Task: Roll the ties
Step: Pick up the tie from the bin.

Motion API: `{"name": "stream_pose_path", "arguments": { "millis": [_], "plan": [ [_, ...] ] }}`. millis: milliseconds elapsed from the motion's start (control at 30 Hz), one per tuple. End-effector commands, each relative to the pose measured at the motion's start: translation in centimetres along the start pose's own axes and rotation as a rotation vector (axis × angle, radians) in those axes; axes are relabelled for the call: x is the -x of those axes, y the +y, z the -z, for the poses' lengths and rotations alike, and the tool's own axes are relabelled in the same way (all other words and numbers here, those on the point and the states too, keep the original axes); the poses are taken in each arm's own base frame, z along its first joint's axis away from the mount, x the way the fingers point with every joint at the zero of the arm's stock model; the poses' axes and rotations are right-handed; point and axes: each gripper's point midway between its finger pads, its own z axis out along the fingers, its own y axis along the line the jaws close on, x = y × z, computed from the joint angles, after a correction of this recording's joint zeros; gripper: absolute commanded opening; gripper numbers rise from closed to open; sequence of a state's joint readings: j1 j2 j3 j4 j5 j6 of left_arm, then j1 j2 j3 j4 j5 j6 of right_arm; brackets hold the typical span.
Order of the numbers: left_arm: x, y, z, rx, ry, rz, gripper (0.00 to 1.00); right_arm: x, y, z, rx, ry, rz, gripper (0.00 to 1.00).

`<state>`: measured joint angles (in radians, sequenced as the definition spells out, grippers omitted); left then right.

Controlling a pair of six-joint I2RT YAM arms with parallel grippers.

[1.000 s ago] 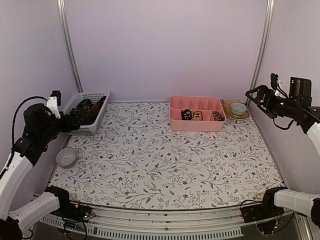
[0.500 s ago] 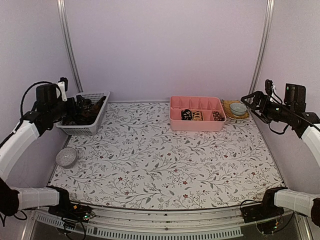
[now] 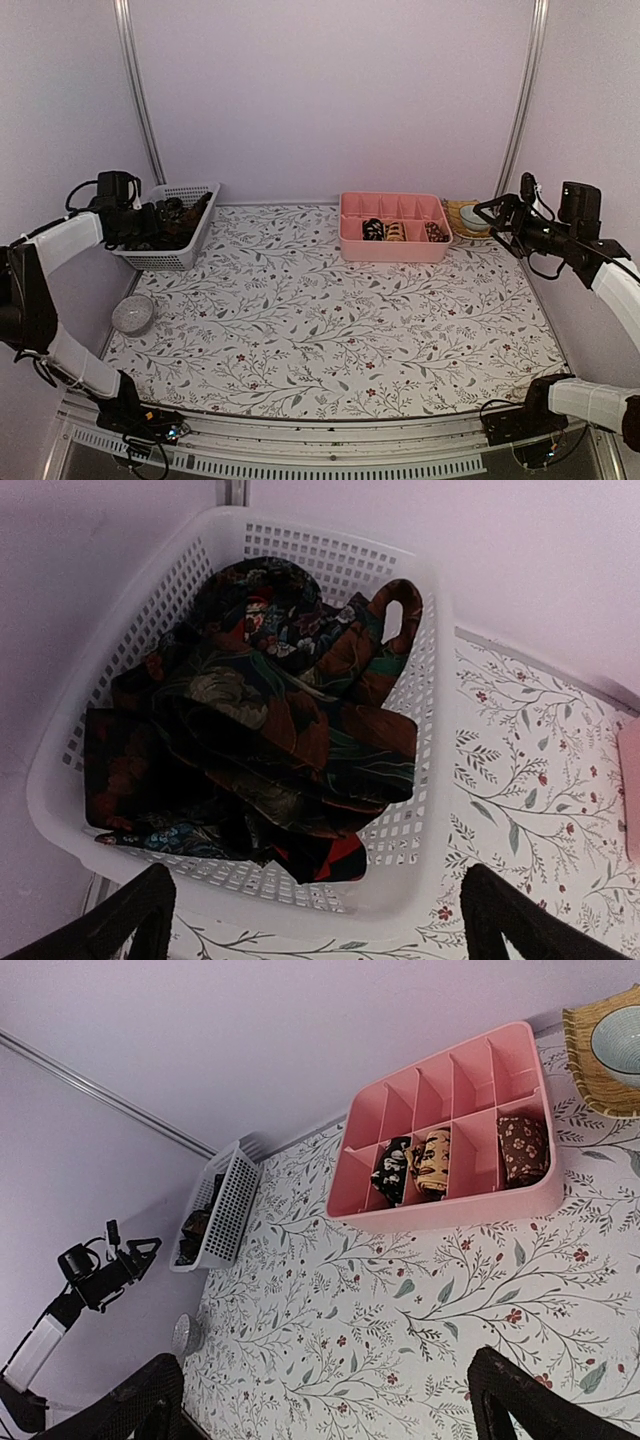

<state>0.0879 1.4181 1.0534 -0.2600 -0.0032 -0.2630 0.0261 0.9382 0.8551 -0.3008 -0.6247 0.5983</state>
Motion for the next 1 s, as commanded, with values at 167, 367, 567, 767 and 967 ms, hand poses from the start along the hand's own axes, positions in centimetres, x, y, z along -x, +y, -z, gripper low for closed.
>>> {"name": "stream_pose_path", "arguments": {
  "millis": [167, 367, 567, 767, 967],
  "plan": [
    [2.7, 2.0, -4.4, 0.001, -0.005, 0.066, 0.94, -0.2, 0.6, -0.3, 0.050, 0.001, 0.002, 1.00],
    [2.1, 3.3, -8.1, 0.014, 0.053, 0.157, 0.89, -0.1, 0.9, -0.2, 0.061, 0.001, 0.001, 1.00],
    [2.1, 4.0, -11.1, 0.037, 0.080, 0.160, 0.89, 0.0, 1.2, -0.1, 0.067, 0.002, 0.004, 1.00],
    [1.0, 4.9, -14.0, 0.078, 0.142, 0.141, 0.84, -0.1, 0.9, -0.2, 0.062, 0.005, -0.001, 1.00],
    [0.4, 4.8, -15.2, 0.055, 0.152, 0.153, 0.72, 0.0, 1.1, -0.3, 0.068, 0.003, -0.006, 1.00]
  ]
}}
